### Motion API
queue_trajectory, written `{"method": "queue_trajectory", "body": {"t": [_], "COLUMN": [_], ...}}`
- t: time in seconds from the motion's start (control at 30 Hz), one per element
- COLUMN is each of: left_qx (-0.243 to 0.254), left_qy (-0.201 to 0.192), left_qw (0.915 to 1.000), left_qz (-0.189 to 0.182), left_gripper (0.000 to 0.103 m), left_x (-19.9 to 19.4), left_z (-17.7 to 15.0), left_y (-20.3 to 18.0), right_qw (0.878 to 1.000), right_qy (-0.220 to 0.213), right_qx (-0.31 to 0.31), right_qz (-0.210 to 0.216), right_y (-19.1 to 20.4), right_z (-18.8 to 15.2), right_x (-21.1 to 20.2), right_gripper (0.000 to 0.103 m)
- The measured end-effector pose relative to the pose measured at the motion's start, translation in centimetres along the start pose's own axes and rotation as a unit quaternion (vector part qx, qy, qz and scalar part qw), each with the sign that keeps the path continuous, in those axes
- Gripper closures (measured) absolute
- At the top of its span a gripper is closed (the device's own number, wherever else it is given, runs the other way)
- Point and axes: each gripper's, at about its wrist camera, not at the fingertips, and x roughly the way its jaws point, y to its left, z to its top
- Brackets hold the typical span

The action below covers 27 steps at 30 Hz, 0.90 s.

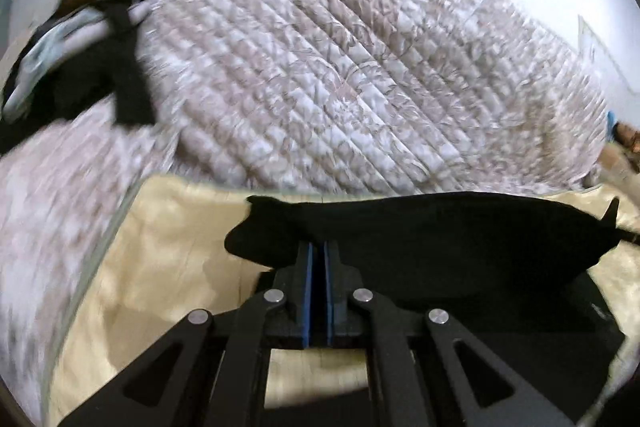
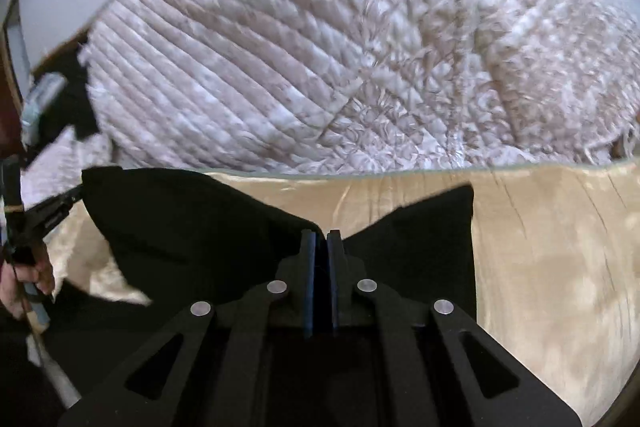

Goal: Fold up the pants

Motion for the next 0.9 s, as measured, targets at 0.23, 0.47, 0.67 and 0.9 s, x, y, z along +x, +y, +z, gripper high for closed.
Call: {"method": "queue_trajectory", "body": {"t": [0.23, 0.47, 0.67, 0.9], "left_qx": [-0.054, -0.156, -0.184, -0.151], "left_qy": [0.11, 0.135, 0.107, 0.165], "left_qw": [0.9924, 0.9784, 0.9765, 0.9746], "left_qz": [-0.003, -0.012, -0.035, -0.008], "left_gripper": [0.094, 0.057, 0.037, 0.06], "left_x": [-4.5, -6.8, -6.4, 1.3], "left_z": [-9.3, -12.5, -11.1, -8.7], "left_y": [0.9, 3.5, 3.9, 3.9], "right_qw": [0.993, 0.973, 0.954, 0.948], "right_qy": [0.057, 0.108, 0.072, 0.049], "right_qx": [0.1, 0.202, 0.277, 0.305], "right_qz": [0.008, 0.036, 0.094, 0.077], "right_y": [-0.9, -3.1, -4.3, -5.2], "right_z": [-10.4, -15.2, -16.8, -16.4], "right_x": [-4.5, -3.8, -3.9, -3.1], "right_gripper": [0.1, 0.089, 0.043, 0.043]}}
